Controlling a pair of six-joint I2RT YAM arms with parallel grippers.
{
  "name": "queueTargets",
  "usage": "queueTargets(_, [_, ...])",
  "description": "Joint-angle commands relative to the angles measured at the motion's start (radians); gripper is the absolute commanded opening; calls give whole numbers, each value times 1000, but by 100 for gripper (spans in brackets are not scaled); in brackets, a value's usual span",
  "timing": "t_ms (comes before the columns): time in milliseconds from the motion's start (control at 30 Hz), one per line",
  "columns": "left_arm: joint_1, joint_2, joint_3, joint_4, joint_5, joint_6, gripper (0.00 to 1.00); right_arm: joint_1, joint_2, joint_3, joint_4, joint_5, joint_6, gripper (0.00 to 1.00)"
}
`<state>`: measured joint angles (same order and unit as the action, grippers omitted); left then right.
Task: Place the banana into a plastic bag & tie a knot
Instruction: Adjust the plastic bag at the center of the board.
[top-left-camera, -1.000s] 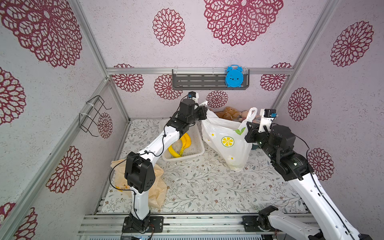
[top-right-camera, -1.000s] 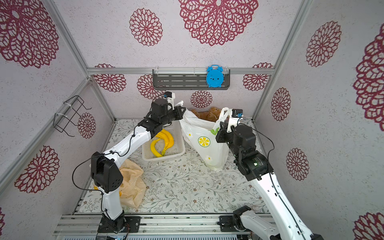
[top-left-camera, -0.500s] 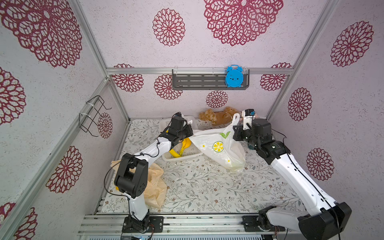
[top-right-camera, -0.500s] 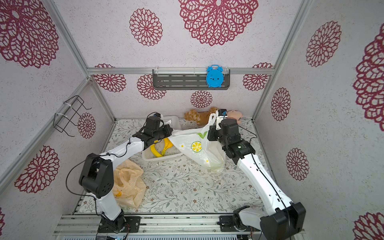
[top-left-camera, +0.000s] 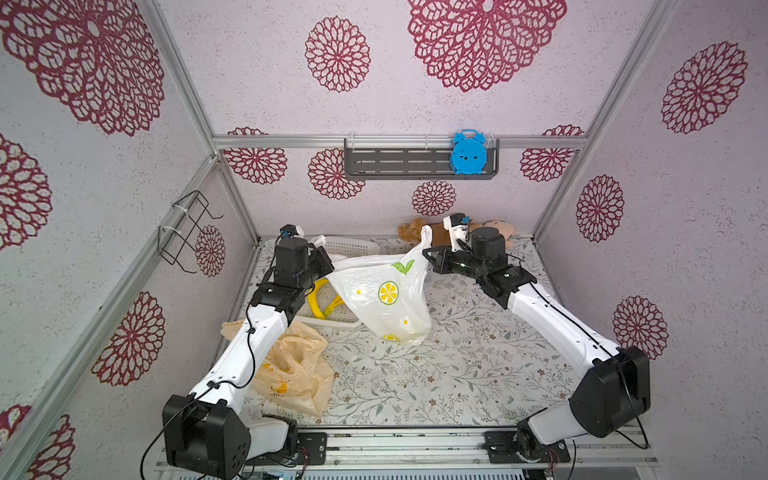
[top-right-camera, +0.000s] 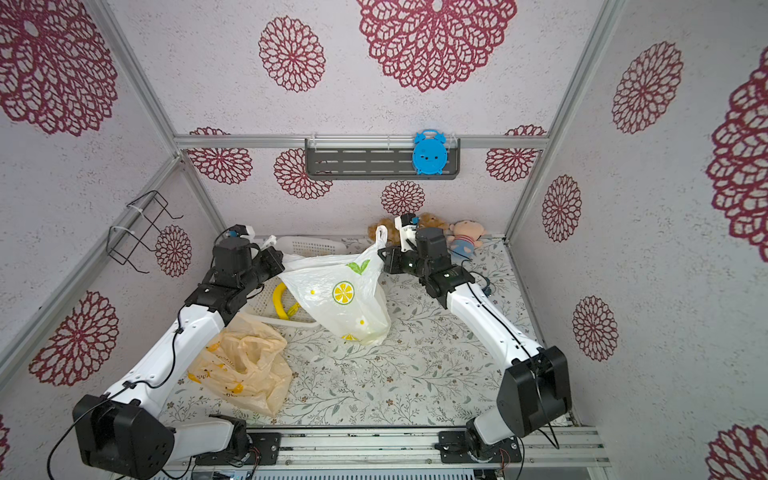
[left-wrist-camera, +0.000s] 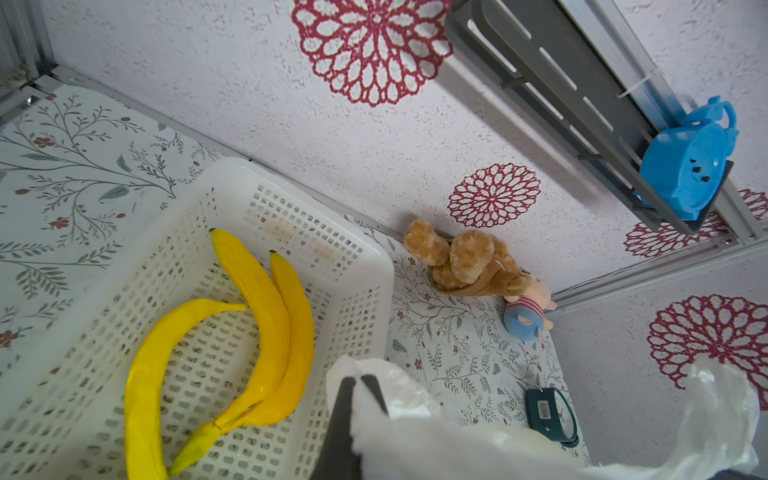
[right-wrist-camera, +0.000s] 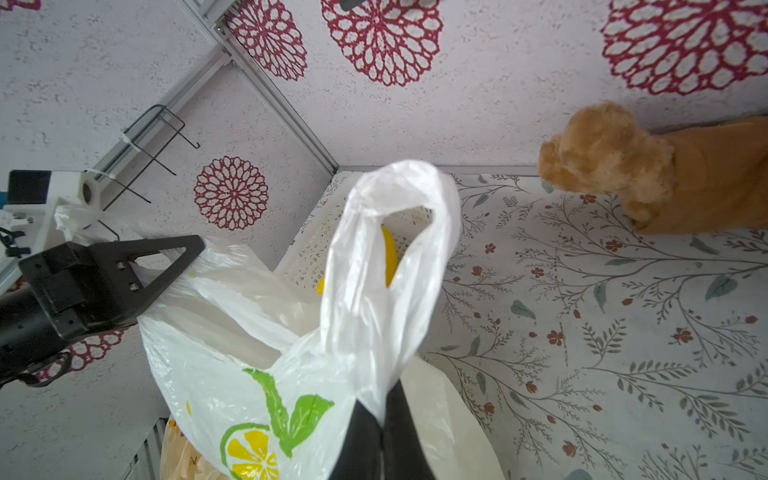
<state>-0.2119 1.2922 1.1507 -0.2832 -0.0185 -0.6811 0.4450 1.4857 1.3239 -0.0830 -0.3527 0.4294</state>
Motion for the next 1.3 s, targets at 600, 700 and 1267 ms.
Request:
queueTargets(600, [-242, -51, 152, -159, -21, -29, 0, -114, -227, 24, 9, -194, -367, 0])
queueTargets(700, [-248, -37, 114, -89, 18, -113, 0, -123, -244, -5, 6, -193, -406, 44])
queueTargets(1267, [-267, -10, 104, -85, -9, -142, 0, -206, -295, -59, 37, -110, -389, 98])
